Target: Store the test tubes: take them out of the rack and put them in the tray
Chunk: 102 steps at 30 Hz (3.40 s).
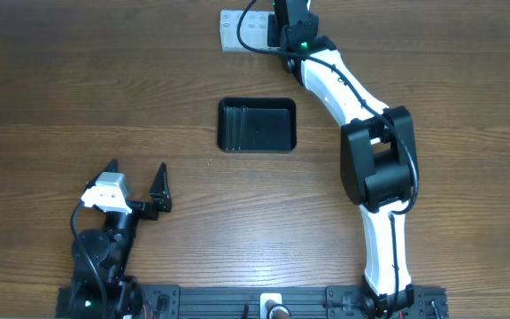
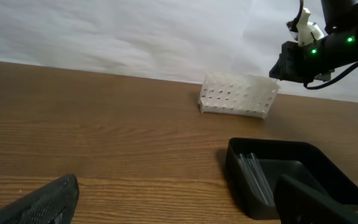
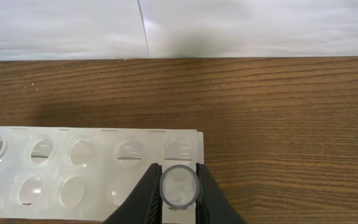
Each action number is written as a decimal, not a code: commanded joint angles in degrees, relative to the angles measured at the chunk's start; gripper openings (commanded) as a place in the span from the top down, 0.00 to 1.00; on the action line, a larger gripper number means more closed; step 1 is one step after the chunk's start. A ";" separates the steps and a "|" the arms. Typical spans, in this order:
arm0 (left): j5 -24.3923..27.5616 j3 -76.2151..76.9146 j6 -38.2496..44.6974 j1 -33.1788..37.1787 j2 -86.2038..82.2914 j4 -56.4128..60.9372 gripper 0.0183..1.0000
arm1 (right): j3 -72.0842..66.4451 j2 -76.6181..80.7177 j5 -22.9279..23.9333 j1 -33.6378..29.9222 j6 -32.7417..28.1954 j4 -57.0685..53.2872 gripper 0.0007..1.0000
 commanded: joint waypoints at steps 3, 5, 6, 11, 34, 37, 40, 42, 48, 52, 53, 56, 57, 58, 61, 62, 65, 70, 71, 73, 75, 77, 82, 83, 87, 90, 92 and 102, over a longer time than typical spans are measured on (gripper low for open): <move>0.15 -0.26 0.68 0.31 -0.46 -0.24 0.00 | 2.73 -0.09 0.00 0.70 -0.09 -1.62 0.88; 0.15 -0.26 0.68 0.31 -0.46 -0.24 0.00 | 5.14 -0.68 0.02 0.98 -0.37 -3.91 0.89; 0.15 -0.26 0.68 0.31 -0.46 -0.24 0.00 | 6.80 -0.98 0.04 1.14 -1.22 -5.51 0.89; 0.15 -0.26 0.68 0.31 -0.46 -0.24 0.00 | 16.92 -3.19 5.27 1.86 -2.56 -14.32 0.90; 0.15 -0.26 0.68 0.31 -0.46 -0.24 0.00 | 18.97 -8.35 -3.17 11.67 15.02 -51.82 0.92; 0.15 -0.26 0.68 0.31 -0.46 -0.24 0.00 | 12.41 -8.35 -5.51 11.74 17.62 -49.83 0.92; 0.15 -0.26 0.68 0.31 -0.46 -0.24 0.00 | 6.34 -8.35 -8.02 11.58 18.93 -46.07 0.92; 0.15 -0.26 0.68 0.31 -0.46 -0.24 0.00 | 3.04 -8.35 -9.60 11.50 19.50 -43.56 0.92; 0.15 -0.26 0.68 0.31 -0.46 -0.24 0.00 | -3.30 -8.35 -10.32 11.63 22.25 -38.56 0.91; 0.15 -0.26 0.68 0.31 -0.46 -0.24 0.00 | -5.73 -8.31 -10.32 11.67 22.93 -35.78 0.90; 0.15 -0.26 0.68 0.31 -0.46 -0.24 0.00 | -6.10 -8.31 -10.32 11.67 22.93 -35.34 0.90; 0.15 -0.26 0.68 0.31 -0.46 -0.24 0.00 | -7.26 -8.22 -10.29 11.67 22.93 -34.34 0.89; 0.15 -0.26 0.70 0.31 -0.46 -0.24 0.00 | -7.54 -8.20 -10.29 11.67 22.93 -34.14 0.88; 0.15 -0.26 0.68 0.31 -0.46 -0.24 0.00 | -7.91 -8.13 -10.29 11.67 22.93 -33.83 0.88; 0.17 -0.26 0.68 0.31 -0.46 -0.24 0.00 | -8.35 -7.78 -10.29 11.67 22.93 -33.75 0.86; 0.15 -0.26 0.68 0.31 -0.46 -0.24 0.00 | -8.35 -7.65 -10.32 11.67 22.93 -33.73 0.85; 0.15 -0.26 0.68 0.31 -0.46 -0.24 0.00 | -8.35 -7.39 -10.32 11.78 22.91 -33.57 0.81; 0.15 -0.26 0.68 0.31 -0.46 -0.24 0.00 | -8.31 -8.66 -10.32 11.91 20.63 -32.68 0.71; 0.15 -0.26 0.68 0.31 -0.46 -0.24 0.00 | -8.31 -9.42 -10.29 11.93 19.28 -32.46 0.69; 0.15 -0.26 0.68 0.31 -0.46 -0.24 0.00 | -8.31 -12.02 -9.51 11.91 16.65 -32.28 0.63; 0.15 -0.26 0.68 0.31 -0.46 -0.24 0.00 | -8.39 -15.26 -7.02 11.89 14.40 -32.28 0.51; 0.15 -0.26 0.68 0.31 -0.46 -0.24 0.00 | -9.09 -19.26 -3.74 11.89 12.11 -32.24 0.38; 0.15 -0.26 0.68 0.31 -0.46 -0.24 0.00 | -19.56 -33.68 2.19 10.08 3.32 -23.96 0.06; 0.15 -0.26 0.68 0.31 -0.46 -0.24 0.00 | -22.58 -36.50 2.16 9.35 1.55 -21.55 0.01; 0.15 -0.26 0.68 0.31 -0.46 -0.24 0.00 | -35.63 -49.16 2.10 4.22 -0.70 -15.23 0.01; 0.15 -0.26 0.68 0.31 -0.46 -0.24 0.00 | -47.01 -60.35 2.01 -1.57 -1.70 -11.93 0.01; 0.15 -0.26 0.68 0.31 -0.46 -0.24 0.00 | -53.46 -66.66 1.95 -4.33 -3.19 -9.79 0.01; 0.17 -0.26 0.68 0.31 -0.46 -0.24 0.00 | -86.38 -98.62 0.42 -13.99 -9.66 6.54 0.01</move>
